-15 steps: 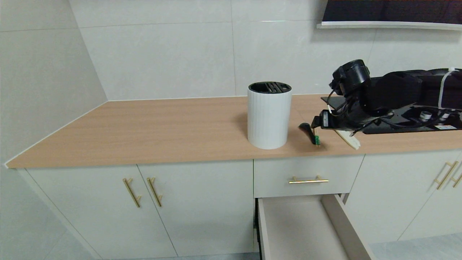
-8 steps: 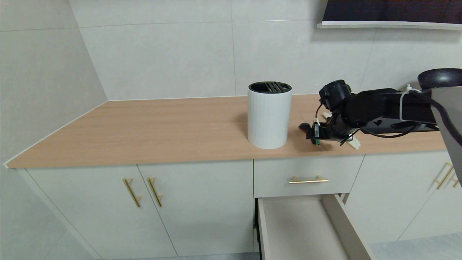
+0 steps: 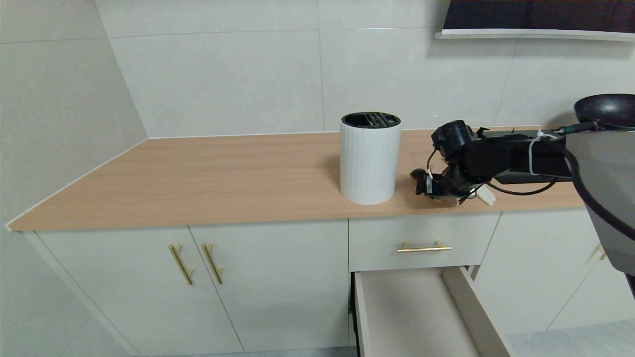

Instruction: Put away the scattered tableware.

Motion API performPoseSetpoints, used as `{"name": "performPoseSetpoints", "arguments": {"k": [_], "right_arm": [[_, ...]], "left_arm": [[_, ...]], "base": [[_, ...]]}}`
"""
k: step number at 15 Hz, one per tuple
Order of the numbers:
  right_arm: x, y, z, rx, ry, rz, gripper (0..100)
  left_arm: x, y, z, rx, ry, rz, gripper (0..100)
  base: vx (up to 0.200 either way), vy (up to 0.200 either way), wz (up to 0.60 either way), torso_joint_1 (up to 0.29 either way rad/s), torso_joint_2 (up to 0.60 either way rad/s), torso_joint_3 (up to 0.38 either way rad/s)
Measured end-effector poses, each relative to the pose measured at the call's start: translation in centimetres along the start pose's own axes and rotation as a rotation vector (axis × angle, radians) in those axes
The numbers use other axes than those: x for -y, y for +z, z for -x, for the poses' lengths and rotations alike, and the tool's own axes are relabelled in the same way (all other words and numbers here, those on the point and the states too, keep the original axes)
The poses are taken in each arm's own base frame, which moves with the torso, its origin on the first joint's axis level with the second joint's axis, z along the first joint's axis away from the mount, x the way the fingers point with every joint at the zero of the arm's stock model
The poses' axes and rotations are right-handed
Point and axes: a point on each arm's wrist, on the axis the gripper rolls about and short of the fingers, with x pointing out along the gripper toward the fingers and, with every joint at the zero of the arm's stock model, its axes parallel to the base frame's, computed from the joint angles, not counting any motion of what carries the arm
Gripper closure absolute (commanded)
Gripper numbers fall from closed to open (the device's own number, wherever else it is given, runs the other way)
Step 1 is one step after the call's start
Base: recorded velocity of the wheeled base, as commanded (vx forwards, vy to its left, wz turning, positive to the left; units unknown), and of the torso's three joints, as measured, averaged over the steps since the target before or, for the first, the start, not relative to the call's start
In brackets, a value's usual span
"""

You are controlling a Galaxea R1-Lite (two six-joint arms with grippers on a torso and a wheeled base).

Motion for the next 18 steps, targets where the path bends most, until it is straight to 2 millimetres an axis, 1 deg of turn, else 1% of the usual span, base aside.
{"name": "performPoseSetpoints", "arguments": {"k": [4, 5, 10, 18], "right_arm": [[-0.11, -0.11, -0.49, 0.006, 0.002, -0.002, 0], [-0.09, -0.12, -0.59, 0.007, 0.002, -0.003, 100], [-0.07, -0.19, -0.89, 0.008, 0.001, -0.005, 100], [0.27, 0.07, -0.62, 0.013, -0.004, -0.011, 100]], "left_arm": [[0.0, 0.0, 0.0, 0.0, -0.001, 0.0, 0], [0.0, 0.0, 0.0, 0.0, 0.0, 0.0, 0], [0.0, 0.0, 0.0, 0.0, -0.001, 0.0, 0], [0.0, 0.0, 0.0, 0.0, 0.0, 0.0, 0]], "base": [[0.0, 0.0, 0.0, 0.0, 0.0, 0.0], [0.0, 0.0, 0.0, 0.0, 0.0, 0.0], [0.0, 0.0, 0.0, 0.0, 0.0, 0.0], [0.0, 0.0, 0.0, 0.0, 0.0, 0.0]]}}
